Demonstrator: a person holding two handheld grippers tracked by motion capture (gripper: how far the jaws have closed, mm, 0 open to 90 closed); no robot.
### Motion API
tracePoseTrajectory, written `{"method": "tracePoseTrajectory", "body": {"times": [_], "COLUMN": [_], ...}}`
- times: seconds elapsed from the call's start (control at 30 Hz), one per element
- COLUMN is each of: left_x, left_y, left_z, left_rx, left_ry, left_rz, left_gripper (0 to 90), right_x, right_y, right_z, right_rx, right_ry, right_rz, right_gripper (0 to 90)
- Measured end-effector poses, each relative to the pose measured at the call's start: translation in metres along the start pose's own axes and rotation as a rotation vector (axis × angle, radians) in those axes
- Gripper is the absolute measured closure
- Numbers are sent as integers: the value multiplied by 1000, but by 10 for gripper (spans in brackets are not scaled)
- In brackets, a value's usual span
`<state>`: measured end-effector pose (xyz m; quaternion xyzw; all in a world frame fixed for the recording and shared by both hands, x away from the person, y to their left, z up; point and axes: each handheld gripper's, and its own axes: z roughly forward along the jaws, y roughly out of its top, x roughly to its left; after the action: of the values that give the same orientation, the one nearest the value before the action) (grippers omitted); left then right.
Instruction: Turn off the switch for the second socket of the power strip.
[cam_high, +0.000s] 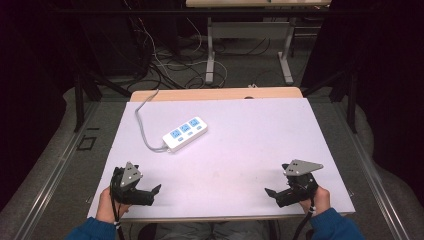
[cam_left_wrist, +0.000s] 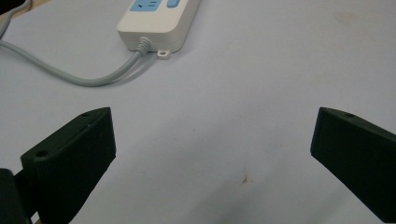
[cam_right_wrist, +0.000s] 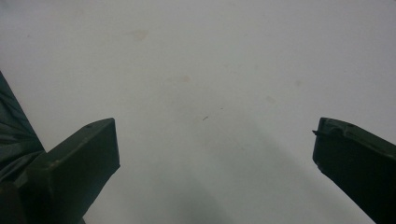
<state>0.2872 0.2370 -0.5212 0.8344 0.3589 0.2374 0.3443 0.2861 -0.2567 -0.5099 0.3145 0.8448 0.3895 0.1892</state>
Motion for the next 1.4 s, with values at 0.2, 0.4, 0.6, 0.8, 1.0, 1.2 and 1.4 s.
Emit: {"method": "tracePoseTrajectory", "body": {"times": [0.2,0.4,0.6,0.8,1.0,1.2,1.4], "left_x": [3,6,6,9,13,15,17], "left_y": [5,9,13,19,26,32,36], "left_z": [4,6,8,12,19,26,31], "left_rx": [2,1,12,5,6,10,10], "left_ry": [-9,3,4,10,9,18,21], "left_rz": [-13,-24,-23,-31,-34,-26,-31], "left_gripper": [1,1,1,1,1,1,1], "right_x": [0,0,0,0,0,-1,0], "right_y": [0,0,0,0,0,0,0], "right_z": [1,1,2,2,2,1,2], "right_rx": [0,4,9,6,14,18,15], "right_ry": [5,5,1,5,3,6,1], "right_rz": [3,7,8,-1,1,-4,1], "right_gripper": [0,0,0,1,1,3,3]}}
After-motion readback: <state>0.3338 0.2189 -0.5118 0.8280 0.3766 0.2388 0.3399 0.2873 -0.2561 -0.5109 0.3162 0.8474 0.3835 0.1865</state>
